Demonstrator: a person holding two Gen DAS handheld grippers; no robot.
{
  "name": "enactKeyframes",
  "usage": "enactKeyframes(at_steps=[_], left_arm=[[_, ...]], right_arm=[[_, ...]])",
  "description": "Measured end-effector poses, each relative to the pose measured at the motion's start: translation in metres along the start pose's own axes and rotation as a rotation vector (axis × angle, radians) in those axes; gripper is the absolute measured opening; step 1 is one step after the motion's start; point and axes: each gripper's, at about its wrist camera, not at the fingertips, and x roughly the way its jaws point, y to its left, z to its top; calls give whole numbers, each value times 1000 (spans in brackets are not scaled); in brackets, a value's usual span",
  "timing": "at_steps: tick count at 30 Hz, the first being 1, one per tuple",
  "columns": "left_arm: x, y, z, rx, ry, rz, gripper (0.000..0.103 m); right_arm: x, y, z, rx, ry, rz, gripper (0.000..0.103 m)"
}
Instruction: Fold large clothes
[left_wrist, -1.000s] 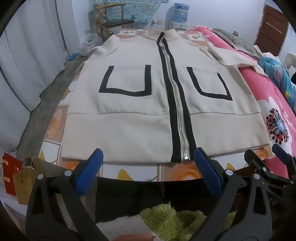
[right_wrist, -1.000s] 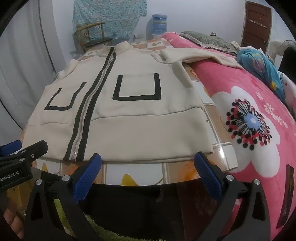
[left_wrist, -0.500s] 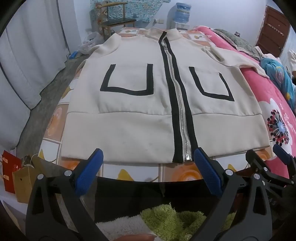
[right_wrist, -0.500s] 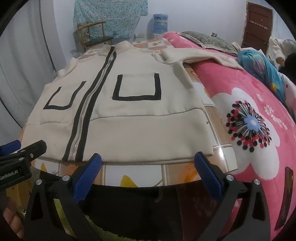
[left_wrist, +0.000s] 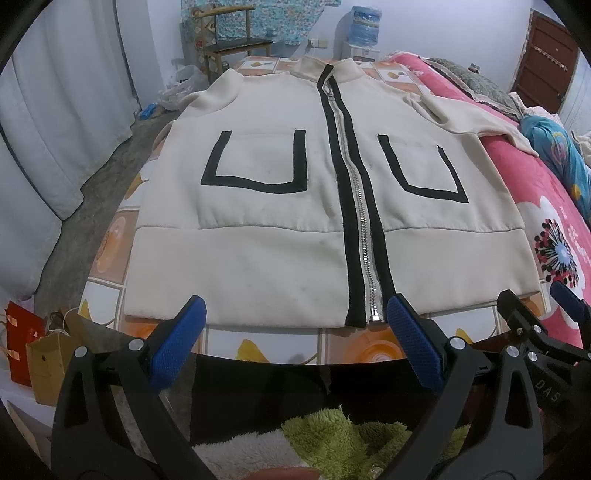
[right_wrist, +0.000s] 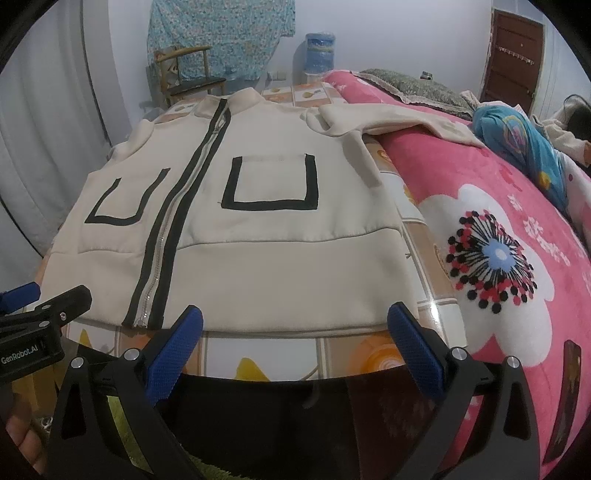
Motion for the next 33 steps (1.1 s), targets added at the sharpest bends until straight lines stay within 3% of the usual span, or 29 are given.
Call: enactKeyframes(at_steps=[33], left_arm=[[-1,3,0,-16,-10,0,95]], right_arm=[[-5,12,5,-47,-24,1,98]])
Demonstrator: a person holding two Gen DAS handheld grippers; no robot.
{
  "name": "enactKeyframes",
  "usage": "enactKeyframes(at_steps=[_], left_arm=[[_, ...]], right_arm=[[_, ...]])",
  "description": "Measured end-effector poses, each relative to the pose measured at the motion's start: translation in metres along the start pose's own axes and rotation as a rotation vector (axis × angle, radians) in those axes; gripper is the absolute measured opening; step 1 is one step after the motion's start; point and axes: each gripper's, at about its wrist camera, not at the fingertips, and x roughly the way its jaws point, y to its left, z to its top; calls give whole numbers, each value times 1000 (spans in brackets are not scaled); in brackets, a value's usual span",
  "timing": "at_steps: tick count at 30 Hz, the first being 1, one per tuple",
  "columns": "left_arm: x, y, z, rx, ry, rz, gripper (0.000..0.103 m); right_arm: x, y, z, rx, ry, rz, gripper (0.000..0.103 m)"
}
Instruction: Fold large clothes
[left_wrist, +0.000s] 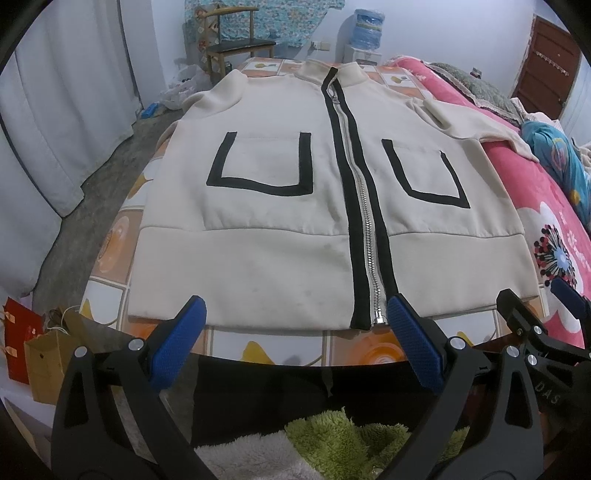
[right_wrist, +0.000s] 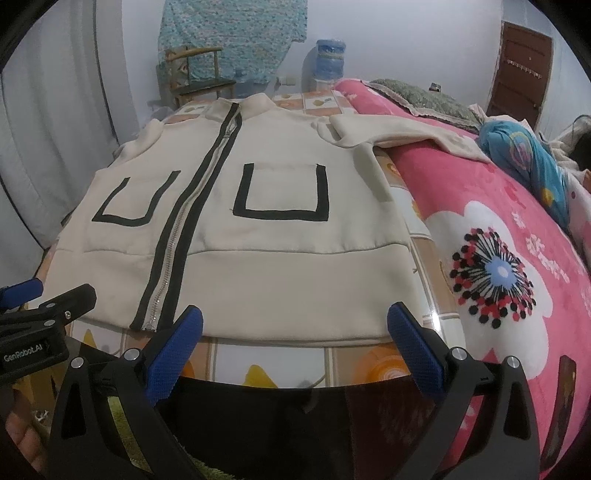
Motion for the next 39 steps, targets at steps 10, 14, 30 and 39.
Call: enactKeyframes(at_steps=[10,14,30,39], left_arm=[[1,6,2,-7,-3,6,95],[5,11,6,-14,-4,8,95],[50,39,41,-1,21,67,95],[93,50,48,23,79,120,95]], right_arm=[[-1,0,5,-17,-20,-6,98],[2,1,14,-24,-22,-8,98],[43,13,45,-40,29,-22,98],[70,9,48,-63,67,30,98]])
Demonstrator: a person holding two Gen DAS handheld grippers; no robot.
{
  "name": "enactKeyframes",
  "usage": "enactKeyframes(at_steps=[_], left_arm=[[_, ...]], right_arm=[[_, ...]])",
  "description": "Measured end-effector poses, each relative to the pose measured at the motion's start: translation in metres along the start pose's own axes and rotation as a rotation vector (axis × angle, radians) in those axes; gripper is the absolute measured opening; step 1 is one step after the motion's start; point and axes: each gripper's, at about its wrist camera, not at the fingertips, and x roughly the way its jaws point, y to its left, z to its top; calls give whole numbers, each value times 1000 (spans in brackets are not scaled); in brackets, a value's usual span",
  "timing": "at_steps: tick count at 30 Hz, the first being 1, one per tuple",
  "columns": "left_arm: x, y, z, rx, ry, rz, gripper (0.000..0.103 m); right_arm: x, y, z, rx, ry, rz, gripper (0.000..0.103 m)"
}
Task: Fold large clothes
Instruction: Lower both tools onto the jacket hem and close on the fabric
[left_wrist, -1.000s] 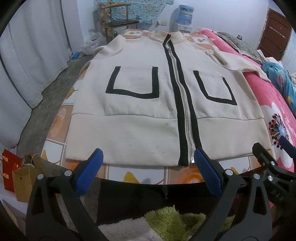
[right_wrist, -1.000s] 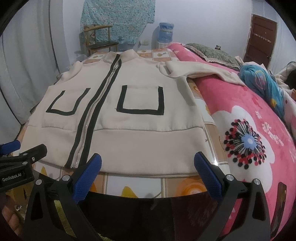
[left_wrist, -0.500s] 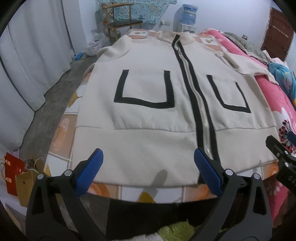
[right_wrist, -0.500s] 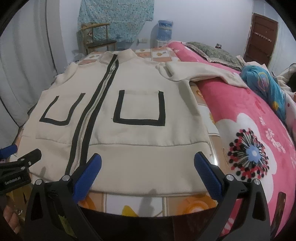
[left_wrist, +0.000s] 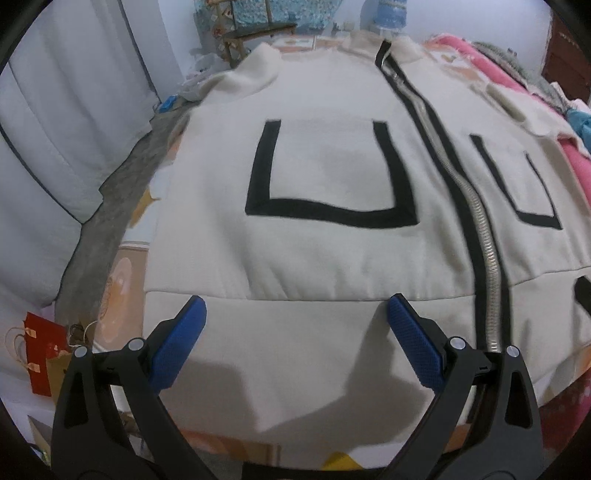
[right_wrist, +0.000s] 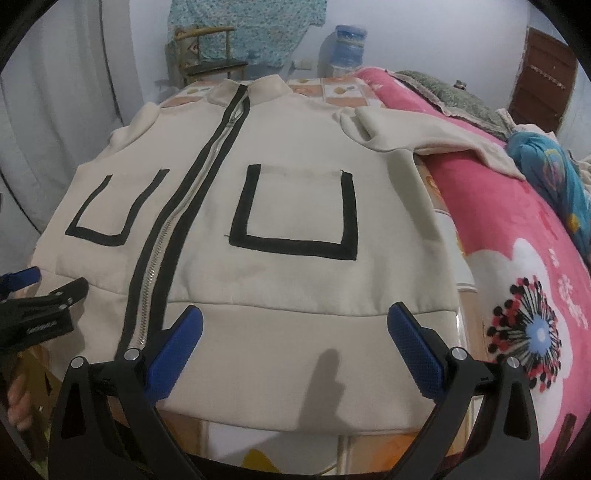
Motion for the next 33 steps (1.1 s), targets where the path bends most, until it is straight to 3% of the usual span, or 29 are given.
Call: enactKeyframes(at_steps=[5,15,19,23,25,26,31,33], left_arm=[[6,8,-1,-15,3,-52,96],[6,10,-6,25,-18,-89,96],[-5,23,-9,1,-60,-96,96],[-9,54,-6,-104,-102,-95,95],[-2,70,-3,-152,-86,-75,84],[3,75,-2,-166,-67,-60,74],[9,81,2,-185,-62,-50,62],[8,80,2,-180,-69,-47,52]], right_arm=[[-5,-37,-5,25,-30,-29,97],[-2,-92,-9,101,19,-5,97],[5,-99,-9,95,45,-7,85],[12,-100,-8,72,57,-17,69],[20,-99,-8,61,69,-29,64],[22,-99,-8,60,73,-33,61],[37,-92,-5,4,56,-49,52],[40,-90,-2,2,55,-47,47]])
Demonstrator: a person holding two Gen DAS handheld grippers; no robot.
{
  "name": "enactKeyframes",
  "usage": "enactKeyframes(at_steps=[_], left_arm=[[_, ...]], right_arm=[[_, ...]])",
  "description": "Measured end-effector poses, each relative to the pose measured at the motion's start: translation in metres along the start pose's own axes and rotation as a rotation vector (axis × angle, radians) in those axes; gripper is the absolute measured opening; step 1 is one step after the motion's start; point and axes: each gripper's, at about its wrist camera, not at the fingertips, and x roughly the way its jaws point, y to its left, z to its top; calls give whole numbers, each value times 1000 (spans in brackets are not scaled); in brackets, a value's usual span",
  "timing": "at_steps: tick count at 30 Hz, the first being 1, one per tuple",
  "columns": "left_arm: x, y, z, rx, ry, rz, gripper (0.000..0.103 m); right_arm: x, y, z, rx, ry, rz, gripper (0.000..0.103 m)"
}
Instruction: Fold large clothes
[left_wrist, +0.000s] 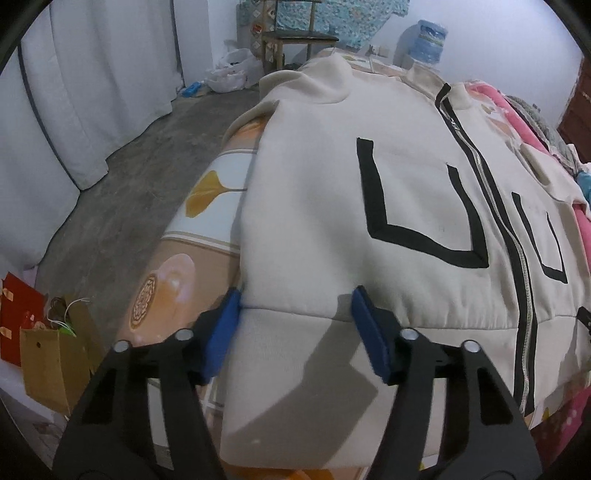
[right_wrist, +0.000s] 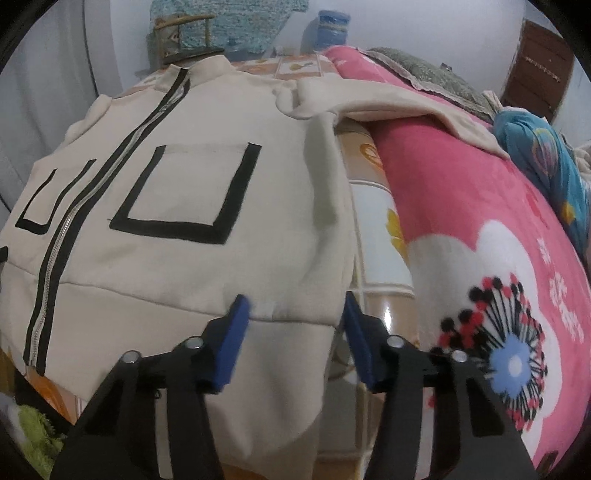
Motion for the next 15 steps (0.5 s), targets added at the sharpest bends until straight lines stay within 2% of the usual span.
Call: enactKeyframes(at_steps=[1,3,6,9,15], left_arm=[[0,-1,-1,4,-4,0,48],[-1,-4,-2,23,-12,-7,37],[-2,-15,-2,93,-17,-5,22],[-7,-31,-5,197,-45,55,19],[-26,-29,-10,237,-84,63,18]], right_arm=[[1,0,1,0,0,2,45],[2,2,3,-8,-1,-12,32],[-1,8,6,-38,-18,-64,18],[-9,11,6,-35,-42,-66,14],[-22,1,3,14,-55,-18,13]])
